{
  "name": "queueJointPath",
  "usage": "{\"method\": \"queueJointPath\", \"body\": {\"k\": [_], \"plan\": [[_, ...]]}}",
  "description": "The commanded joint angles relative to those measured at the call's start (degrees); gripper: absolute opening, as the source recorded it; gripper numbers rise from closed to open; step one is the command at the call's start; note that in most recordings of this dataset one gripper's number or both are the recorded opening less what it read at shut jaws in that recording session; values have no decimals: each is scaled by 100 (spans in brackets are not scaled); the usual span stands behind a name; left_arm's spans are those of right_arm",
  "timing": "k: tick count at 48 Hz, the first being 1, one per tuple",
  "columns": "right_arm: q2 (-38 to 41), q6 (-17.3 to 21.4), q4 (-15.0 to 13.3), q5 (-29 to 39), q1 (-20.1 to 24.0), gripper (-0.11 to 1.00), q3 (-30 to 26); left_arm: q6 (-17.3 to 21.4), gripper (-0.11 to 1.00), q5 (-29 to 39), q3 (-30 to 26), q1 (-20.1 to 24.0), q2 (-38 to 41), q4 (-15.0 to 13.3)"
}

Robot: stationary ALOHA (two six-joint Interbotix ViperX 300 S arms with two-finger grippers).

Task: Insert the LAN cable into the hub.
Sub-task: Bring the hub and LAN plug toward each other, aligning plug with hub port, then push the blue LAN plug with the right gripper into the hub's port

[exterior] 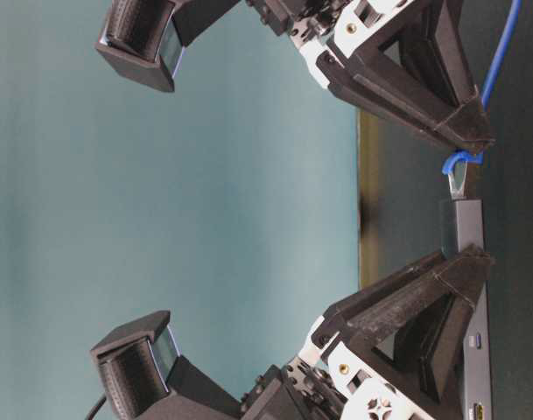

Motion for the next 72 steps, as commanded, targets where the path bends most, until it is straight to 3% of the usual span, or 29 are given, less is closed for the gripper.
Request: {"method": "queueJointPath", "body": {"k": [1,15,29,72], "plan": [[-26,-62,-18,-18,-9,13,-105,9,28,35,-105,18,-53,26],[97,-70,-70,404,-70,13,-316,44,28,404,-308,18,44,26],[149,-70,-97,422,-70,13,-369,580,28,1072,-668,18,105,26],[545,-132,-88,422,-97,13,-940,589,28,1081,-809,9,158,26]]}}
